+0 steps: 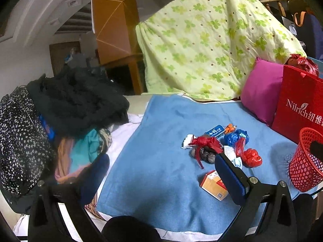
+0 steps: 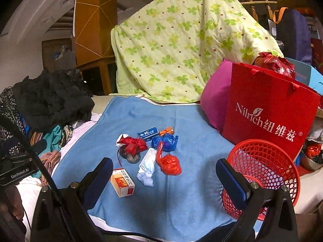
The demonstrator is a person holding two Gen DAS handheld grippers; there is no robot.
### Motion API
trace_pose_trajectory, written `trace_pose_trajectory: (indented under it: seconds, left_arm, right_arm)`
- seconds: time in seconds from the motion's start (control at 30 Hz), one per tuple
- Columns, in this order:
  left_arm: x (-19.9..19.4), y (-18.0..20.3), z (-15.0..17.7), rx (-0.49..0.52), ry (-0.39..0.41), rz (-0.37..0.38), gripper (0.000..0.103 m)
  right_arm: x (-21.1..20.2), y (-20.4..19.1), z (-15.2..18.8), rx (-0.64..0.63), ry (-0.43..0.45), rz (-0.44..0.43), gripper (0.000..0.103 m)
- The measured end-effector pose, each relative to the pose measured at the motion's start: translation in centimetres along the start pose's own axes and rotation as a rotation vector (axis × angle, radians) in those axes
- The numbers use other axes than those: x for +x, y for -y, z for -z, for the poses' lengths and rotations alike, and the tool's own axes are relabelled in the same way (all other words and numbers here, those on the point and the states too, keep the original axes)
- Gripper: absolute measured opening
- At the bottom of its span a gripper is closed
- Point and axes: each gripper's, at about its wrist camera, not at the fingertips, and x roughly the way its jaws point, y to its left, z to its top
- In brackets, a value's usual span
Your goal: Collect trash
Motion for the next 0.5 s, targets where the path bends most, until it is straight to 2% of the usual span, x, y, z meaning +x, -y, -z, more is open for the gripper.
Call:
trace_pose_trajectory:
  seconds: [0.5]
  left_arm:
    - [0.37,0.38,0.42,0.011,-0.013,0.007,0.103]
  right_arm:
    - [0.26,-0.27,0.3,0.004,-0.004,-0.012,0.103]
